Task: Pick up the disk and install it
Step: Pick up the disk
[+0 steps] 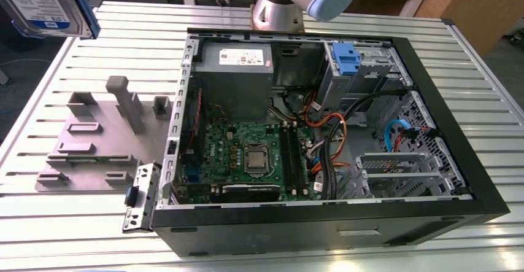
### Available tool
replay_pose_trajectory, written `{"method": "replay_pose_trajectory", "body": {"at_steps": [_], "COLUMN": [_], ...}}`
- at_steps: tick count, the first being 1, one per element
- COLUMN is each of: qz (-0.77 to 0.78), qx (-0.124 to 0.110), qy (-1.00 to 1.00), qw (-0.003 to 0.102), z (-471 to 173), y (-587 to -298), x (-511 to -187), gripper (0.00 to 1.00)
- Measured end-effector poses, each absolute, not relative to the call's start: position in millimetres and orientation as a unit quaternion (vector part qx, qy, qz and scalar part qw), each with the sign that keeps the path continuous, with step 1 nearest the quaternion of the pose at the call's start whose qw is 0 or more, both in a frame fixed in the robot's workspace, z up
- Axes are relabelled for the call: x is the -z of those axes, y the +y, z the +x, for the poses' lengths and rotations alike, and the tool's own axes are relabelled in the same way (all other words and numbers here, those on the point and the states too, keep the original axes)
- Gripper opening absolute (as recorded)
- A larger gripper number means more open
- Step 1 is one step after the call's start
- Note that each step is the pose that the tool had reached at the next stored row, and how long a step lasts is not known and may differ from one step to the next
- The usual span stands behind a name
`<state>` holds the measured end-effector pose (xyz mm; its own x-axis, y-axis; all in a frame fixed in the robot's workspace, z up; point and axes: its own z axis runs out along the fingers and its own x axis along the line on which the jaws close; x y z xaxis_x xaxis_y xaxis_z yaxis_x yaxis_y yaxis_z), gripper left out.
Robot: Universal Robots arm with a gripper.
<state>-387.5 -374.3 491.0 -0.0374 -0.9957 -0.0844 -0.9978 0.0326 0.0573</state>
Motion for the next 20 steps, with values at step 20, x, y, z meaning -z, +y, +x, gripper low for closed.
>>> {"method": "replay_pose_trajectory", "body": {"at_steps": [20], "qz": [-0.694], "qx": [-0.05], "qy": [0.718], "qw": [0.01], "z": [-383.1], "y": [-373.1], "x": [-491.0], "gripper": [0.35]}}
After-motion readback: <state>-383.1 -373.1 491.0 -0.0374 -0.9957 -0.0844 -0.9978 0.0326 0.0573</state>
